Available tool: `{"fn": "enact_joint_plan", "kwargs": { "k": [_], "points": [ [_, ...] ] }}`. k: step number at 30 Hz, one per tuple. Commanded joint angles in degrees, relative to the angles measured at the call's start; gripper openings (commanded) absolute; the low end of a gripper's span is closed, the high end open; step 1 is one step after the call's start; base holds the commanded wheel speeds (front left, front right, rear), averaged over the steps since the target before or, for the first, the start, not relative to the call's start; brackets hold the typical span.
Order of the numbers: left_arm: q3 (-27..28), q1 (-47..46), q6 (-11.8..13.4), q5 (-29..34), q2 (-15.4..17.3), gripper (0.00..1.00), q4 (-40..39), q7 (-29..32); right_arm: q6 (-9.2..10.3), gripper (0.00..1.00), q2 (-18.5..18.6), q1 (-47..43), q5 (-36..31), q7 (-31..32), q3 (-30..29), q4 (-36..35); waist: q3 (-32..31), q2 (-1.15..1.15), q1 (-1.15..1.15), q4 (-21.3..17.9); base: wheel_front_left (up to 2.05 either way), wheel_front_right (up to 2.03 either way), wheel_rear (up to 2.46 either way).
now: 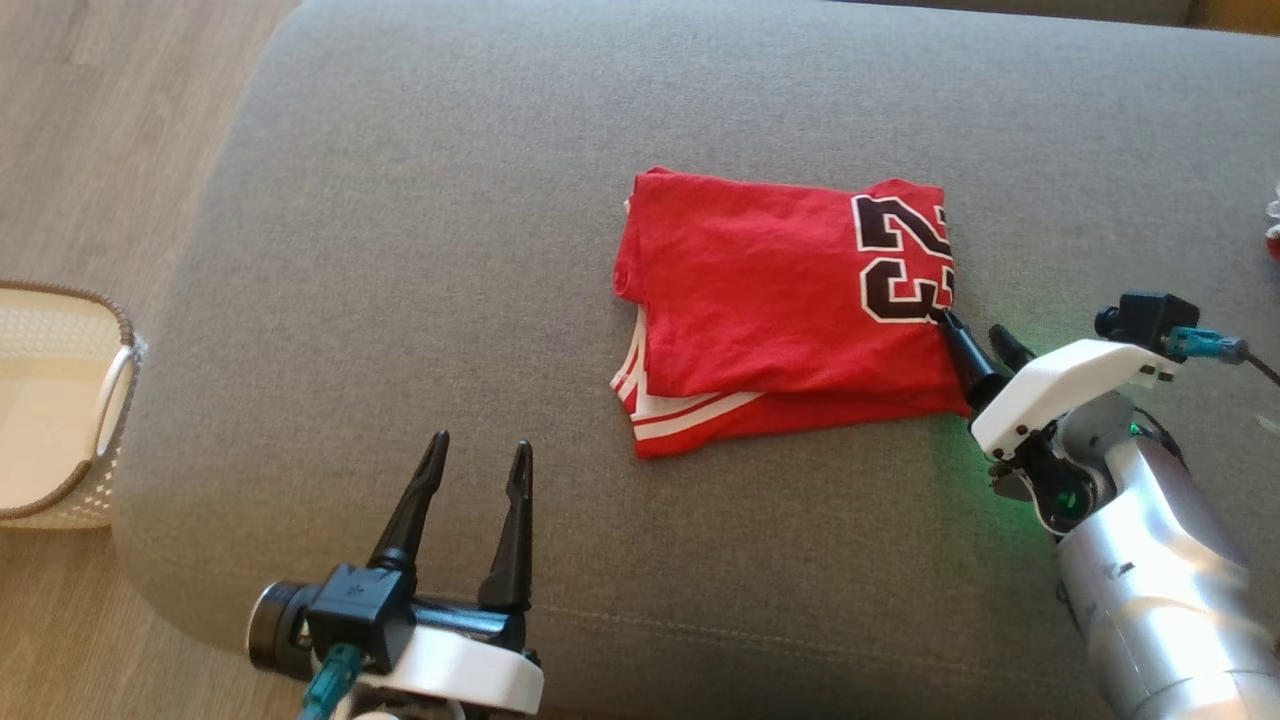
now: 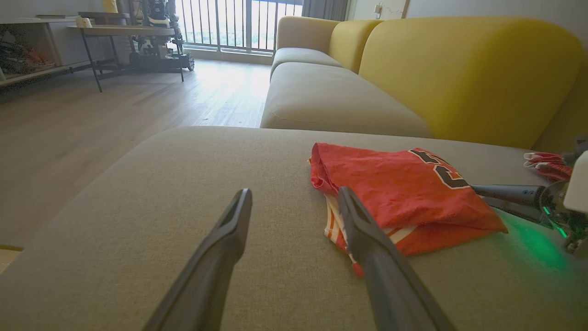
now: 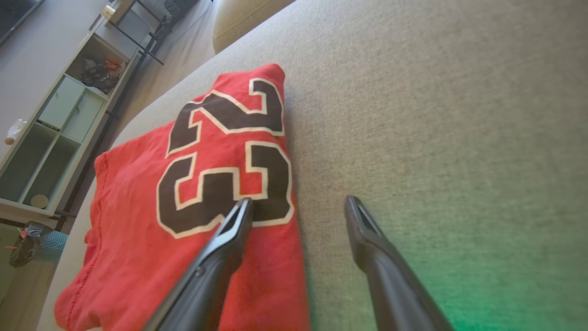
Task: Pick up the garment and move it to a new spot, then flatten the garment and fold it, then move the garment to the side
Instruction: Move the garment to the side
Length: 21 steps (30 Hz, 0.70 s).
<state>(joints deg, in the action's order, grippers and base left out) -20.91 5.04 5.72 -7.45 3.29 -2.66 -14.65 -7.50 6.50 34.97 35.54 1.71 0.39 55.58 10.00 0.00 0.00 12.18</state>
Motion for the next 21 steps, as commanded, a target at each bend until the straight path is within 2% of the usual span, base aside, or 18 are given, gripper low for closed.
{"fn": "enact_joint_plan", "kwargs": {
  "k": [1, 3, 6, 7, 9, 10, 12, 17, 21],
  "points": [
    [1.7, -2.2, 0.4, -0.4, -0.4, 1.00, -1.7, -0.3, 0.01, 1.00, -0.2, 2.6, 0.5, -0.1, 1.5, -0.9, 0.1, 0.00, 0.00, 0.3, 0.00, 0.00, 0.00],
    [1.6, -2.5, 0.4, -0.3, -0.4, 1.00, -1.6, -0.3, 0.01, 1.00, -0.3, 3.4, 1.5, 0.0, 2.2, 0.5, 0.2, 0.00, 0.00, 0.5, 0.00, 0.00, 0.00],
    [1.4, -2.7, 0.4, -0.2, -0.4, 1.00, -1.4, -0.3, 0.01, 0.93, -0.3, 4.3, 1.9, 0.1, 3.9, 2.4, 0.5, 0.00, 0.00, 0.8, 0.00, 0.00, 0.00],
    [1.4, -2.8, 0.3, -0.1, -0.4, 1.00, -1.4, -0.3, 0.01, 0.89, -0.3, 4.6, 2.4, 0.4, 4.2, 3.0, 0.6, 0.00, 0.00, 0.9, 0.00, 0.00, 0.00],
    [1.3, -3.0, 0.2, 0.0, -0.4, 1.00, -1.3, -0.3, 0.01, 0.74, -0.3, 5.1, 2.9, 0.8, 5.3, 4.1, 0.8, 0.00, 0.00, 1.1, 0.00, 0.00, 0.00],
    [1.3, -3.1, 0.1, 0.0, -0.4, 1.00, -1.2, -0.3, 0.01, 0.43, -0.3, 5.2, 3.2, 0.9, 5.7, 4.5, 0.9, 0.00, 0.00, 1.2, 0.00, 0.00, 0.00],
    [1.3, -3.2, 0.1, 0.0, -0.4, 1.00, -1.1, -0.3, 0.01, 0.00, 0.0, 5.5, 3.6, 0.6, 6.5, 5.2, 0.9, 0.00, 0.00, 1.3, 0.00, 0.00, 0.00],
    [1.7, -3.2, 0.5, 0.1, -0.4, 1.00, -1.0, -0.3, 0.01, 0.00, 1.2, 6.3, 3.9, -2.5, 6.8, 6.6, 0.7, 0.00, 0.00, 0.5, 0.00, 0.00, 0.00],
    [2.2, -2.7, 0.5, 0.4, -0.4, 1.00, -1.1, -0.3, 0.01, 0.00, 2.6, 7.6, 3.5, -4.6, 7.6, 7.5, 0.3, 0.00, 0.00, -1.9, 0.00, 0.00, 0.00]
  ]
}}
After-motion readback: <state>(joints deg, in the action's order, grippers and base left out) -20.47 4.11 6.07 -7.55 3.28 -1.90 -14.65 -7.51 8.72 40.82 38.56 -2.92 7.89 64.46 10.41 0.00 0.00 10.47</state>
